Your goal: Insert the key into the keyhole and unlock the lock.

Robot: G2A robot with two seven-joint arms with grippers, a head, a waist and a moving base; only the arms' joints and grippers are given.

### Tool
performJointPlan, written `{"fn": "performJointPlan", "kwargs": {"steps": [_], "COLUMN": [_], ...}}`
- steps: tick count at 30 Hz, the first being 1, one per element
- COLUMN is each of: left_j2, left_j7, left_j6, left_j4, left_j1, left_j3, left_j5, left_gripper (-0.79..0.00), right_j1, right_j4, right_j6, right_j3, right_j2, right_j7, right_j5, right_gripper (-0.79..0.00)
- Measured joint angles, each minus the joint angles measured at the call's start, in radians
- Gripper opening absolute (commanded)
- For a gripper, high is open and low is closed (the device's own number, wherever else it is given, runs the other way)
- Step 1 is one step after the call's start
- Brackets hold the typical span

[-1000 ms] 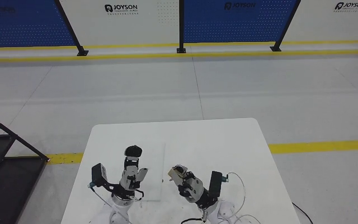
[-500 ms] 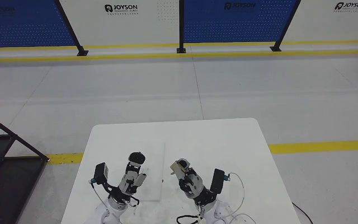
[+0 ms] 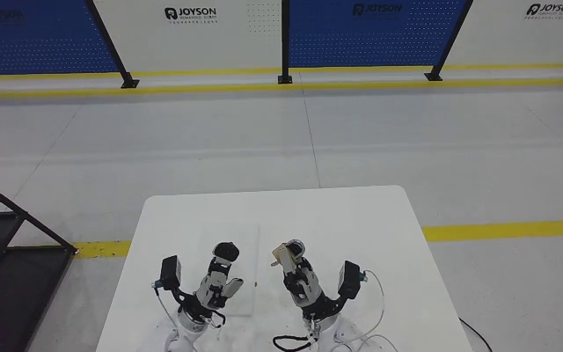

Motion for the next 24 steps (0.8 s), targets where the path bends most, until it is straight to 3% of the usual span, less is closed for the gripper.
{"fn": "performJointPlan", "kwargs": {"steps": [2,6,8,13,24], "left_j2": [-0.002,-0.004,-0.004,-0.005,-0.003], "left_j7": [0.018,0.019,0.022,0.053,0.077], "left_j6": [-0.008,-0.006,-0.003,0.028,0.052], "left_j4": [0.013,0.017,0.014,0.019,0.015], "left_j1": [-0.008,-0.027,-0.028,-0.032,-0.042], "left_j3": [0.025,0.054,0.063,0.079,0.107], "left_j5": [0.023,0.067,0.098,0.150,0.154], "left_gripper": [-0.022,-0.403,-0.483,-0.474,-0.554], "right_j1": [0.007,0.013,0.014,0.018,0.018], "right_j4": [0.007,0.015,0.017,0.021,0.026], "right_j6": [-0.003,0.000,0.000,0.006,0.019], "right_j3": [-0.007,-0.018,-0.021,-0.031,-0.037], "right_j2": [-0.003,-0.006,-0.007,-0.010,-0.013], "right_j7": [0.007,0.019,0.021,0.034,0.050], "right_j5": [0.015,0.019,0.016,0.014,0.008], "right_gripper": [-0.785,-0.785,-0.785,-0.785,-0.785]}}
